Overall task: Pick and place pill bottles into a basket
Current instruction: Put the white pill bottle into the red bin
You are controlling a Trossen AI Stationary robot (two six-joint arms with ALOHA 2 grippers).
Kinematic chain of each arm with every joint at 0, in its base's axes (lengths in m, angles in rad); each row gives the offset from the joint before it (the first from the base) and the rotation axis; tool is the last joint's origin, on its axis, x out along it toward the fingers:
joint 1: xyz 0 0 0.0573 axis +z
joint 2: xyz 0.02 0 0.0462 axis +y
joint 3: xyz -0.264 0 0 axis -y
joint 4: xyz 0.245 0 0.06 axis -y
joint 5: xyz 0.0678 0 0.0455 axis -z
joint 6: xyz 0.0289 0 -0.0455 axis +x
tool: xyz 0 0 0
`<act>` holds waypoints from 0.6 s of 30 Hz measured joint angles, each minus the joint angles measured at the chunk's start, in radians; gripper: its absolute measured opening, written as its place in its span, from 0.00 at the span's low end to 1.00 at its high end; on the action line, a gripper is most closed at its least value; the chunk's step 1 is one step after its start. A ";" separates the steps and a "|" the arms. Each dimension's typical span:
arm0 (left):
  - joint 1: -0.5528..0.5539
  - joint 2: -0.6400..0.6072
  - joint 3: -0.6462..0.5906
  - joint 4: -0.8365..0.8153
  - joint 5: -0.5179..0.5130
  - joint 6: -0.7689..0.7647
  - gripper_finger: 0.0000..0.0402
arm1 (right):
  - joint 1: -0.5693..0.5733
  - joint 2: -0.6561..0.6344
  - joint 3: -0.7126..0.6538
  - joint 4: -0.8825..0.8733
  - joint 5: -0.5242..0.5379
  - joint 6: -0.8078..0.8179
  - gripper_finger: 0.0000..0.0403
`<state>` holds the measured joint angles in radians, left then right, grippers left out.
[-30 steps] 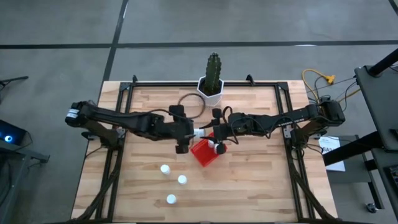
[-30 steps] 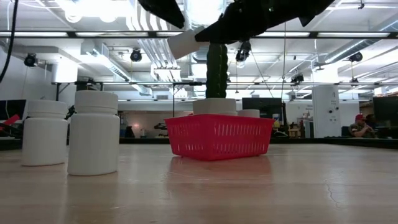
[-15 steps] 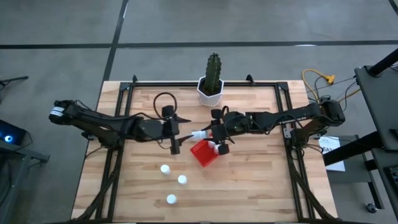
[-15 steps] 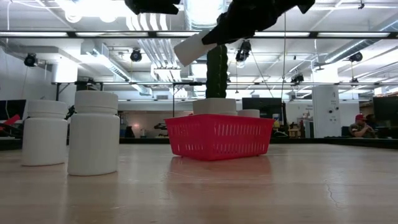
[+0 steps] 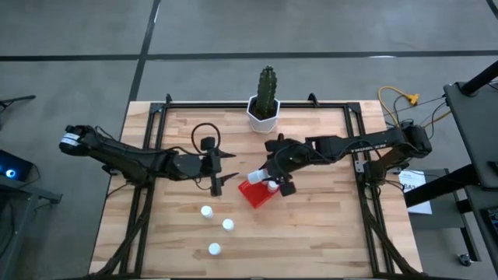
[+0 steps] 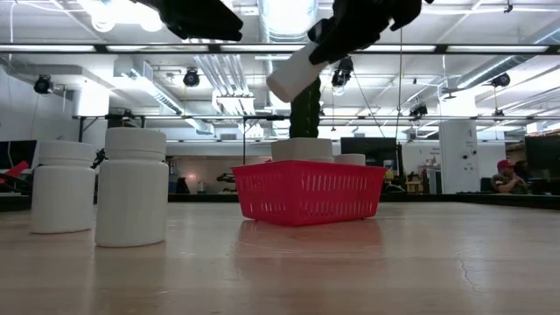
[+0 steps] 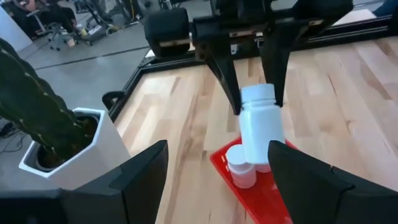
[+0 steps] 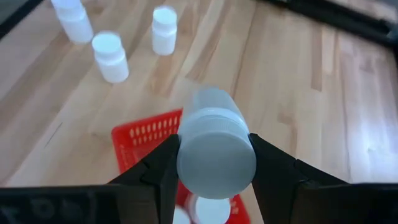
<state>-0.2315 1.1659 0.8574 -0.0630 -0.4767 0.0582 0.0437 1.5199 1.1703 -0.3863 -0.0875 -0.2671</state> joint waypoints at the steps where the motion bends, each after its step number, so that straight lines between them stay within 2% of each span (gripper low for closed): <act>1: -0.001 -0.002 0.000 0.000 0.000 0.000 0.64 | 0.000 0.000 0.003 -0.012 0.000 0.000 0.37; 9: -0.005 -0.024 0.000 0.001 0.000 -0.015 0.64 | 0.003 0.000 0.004 -0.027 -0.070 -0.002 0.37; 18: -0.006 -0.024 -0.001 -0.007 0.000 -0.026 0.64 | 0.005 0.039 0.002 -0.066 -0.074 0.001 0.37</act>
<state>-0.2379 1.1416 0.8566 -0.0704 -0.4767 0.0326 0.0489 1.5587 1.1720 -0.4525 -0.1619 -0.2661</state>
